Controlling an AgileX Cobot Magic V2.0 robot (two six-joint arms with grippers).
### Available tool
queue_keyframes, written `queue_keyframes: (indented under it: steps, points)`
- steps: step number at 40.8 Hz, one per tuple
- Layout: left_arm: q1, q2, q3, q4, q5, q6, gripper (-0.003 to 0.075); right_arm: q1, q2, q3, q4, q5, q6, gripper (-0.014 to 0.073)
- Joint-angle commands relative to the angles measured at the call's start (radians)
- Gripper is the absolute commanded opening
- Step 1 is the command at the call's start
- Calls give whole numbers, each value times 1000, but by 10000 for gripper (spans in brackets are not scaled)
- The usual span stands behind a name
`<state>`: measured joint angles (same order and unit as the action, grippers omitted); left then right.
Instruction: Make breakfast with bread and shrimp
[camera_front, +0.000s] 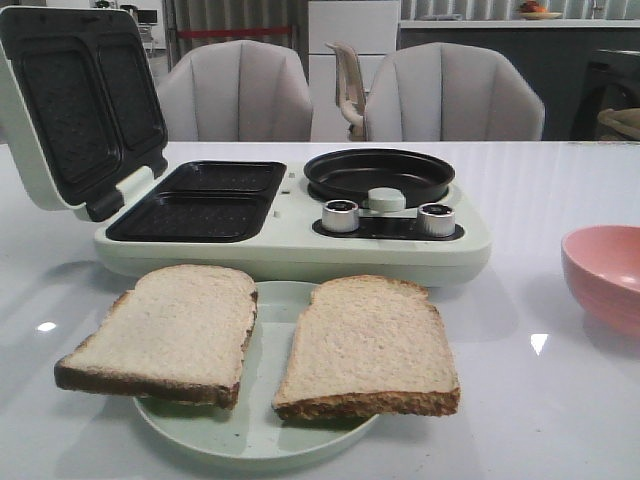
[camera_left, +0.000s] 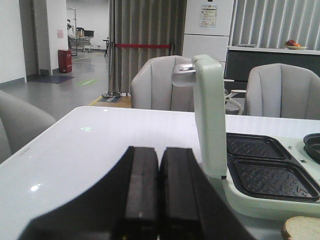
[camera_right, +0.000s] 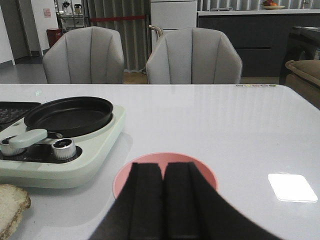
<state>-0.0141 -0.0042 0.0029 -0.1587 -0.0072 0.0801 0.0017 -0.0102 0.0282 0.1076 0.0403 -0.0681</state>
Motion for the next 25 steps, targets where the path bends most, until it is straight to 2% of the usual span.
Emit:
queue_keyframes:
  steps: [1,19,25]
  points:
    - [1,-20,6,0,-85,-7,101,0,-22,-18,5,-90,-2,41]
    - [1,-20,6,0,-85,-7,101,0,-22,-18,4,-90,-2,41]
    - [1,-20,6,0,-85,-7,101,0,-22,-19,4,-130,-2,41]
